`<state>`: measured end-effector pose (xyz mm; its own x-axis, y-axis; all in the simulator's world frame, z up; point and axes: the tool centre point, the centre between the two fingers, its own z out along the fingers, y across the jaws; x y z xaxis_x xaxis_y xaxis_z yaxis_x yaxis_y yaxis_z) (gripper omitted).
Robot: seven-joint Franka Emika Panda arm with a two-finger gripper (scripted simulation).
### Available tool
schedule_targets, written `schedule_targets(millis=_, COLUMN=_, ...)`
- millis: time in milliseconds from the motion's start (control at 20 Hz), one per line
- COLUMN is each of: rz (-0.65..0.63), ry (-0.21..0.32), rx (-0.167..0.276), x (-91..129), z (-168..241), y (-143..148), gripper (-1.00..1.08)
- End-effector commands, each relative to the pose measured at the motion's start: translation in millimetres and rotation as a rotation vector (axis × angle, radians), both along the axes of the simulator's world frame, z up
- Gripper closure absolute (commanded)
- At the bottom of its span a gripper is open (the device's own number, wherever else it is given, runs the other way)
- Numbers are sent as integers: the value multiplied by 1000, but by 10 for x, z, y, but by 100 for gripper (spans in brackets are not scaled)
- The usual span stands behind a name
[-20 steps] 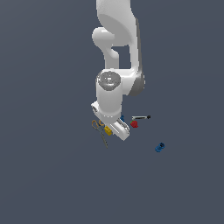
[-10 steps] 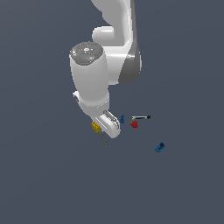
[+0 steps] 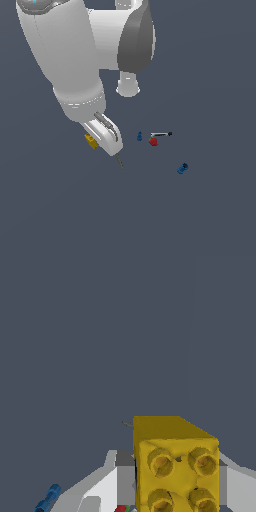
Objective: Pick up a designated object from a clutter of objects.
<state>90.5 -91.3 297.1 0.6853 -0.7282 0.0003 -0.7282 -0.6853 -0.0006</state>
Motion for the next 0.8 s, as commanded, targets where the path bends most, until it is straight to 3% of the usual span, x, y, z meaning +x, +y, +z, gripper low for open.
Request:
schedule_targets(millis=0, rz=1, ry=1, rx=0, x=73, z=177, y=-77, gripper=108)
schedule_targets(millis=750, rz=1, ry=1, rx=0, x=383, z=845, y=-393, gripper=108)
